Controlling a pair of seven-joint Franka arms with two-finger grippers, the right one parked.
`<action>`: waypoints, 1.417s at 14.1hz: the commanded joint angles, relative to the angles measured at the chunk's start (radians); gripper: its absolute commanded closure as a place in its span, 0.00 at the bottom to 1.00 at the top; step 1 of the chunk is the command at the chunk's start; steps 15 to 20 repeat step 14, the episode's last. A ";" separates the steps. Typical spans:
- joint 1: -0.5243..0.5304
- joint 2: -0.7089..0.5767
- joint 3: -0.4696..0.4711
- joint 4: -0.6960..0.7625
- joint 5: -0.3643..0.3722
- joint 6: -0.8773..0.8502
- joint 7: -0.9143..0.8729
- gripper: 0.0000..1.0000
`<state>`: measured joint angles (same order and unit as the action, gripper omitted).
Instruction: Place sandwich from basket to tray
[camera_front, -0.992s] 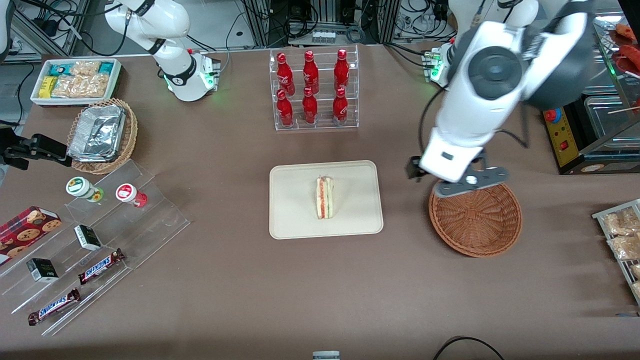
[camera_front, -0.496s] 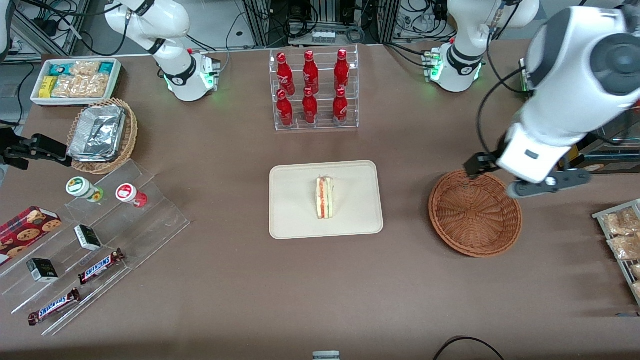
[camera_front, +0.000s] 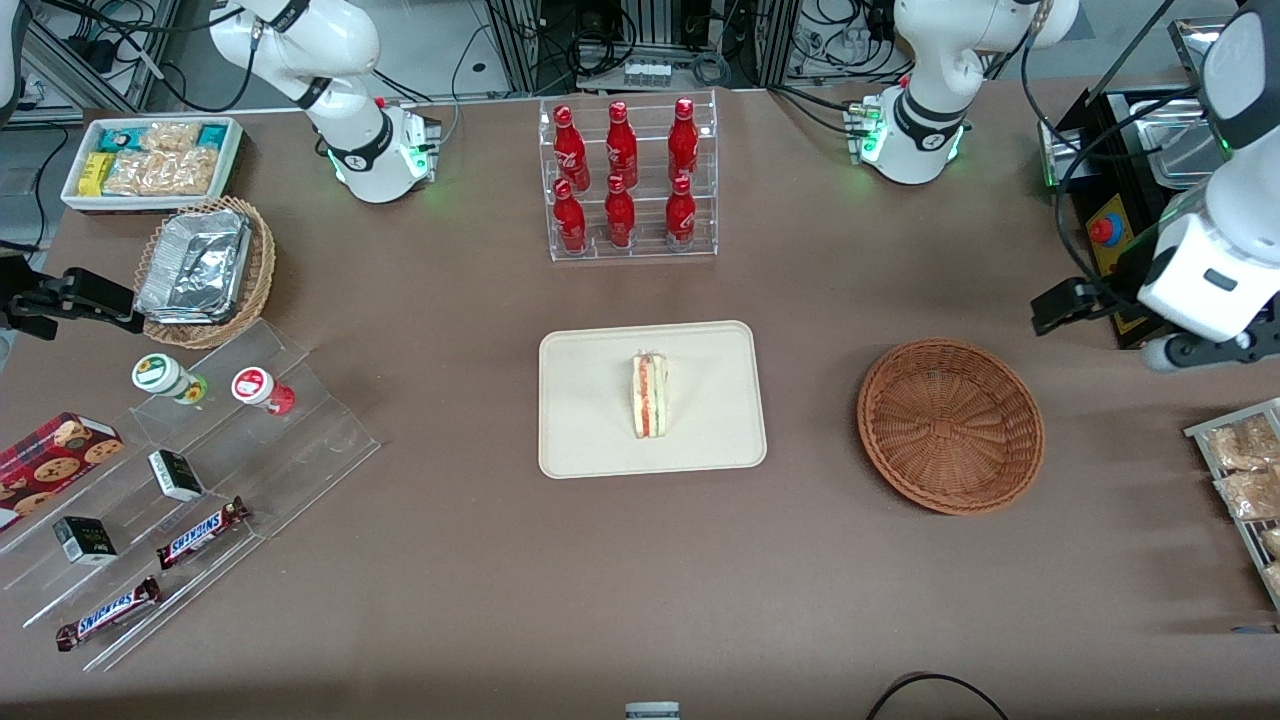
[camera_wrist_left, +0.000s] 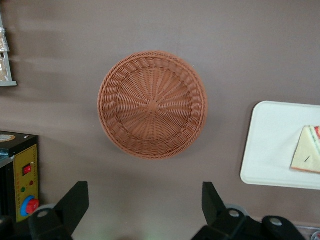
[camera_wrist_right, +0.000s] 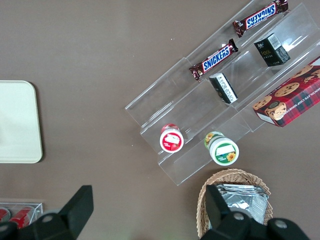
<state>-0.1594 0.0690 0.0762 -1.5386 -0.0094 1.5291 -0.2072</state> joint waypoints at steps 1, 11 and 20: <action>0.033 -0.112 -0.009 -0.144 0.006 0.049 0.032 0.00; 0.081 -0.075 -0.038 -0.083 -0.006 0.065 0.032 0.00; 0.107 -0.046 -0.073 -0.034 -0.003 0.022 0.035 0.00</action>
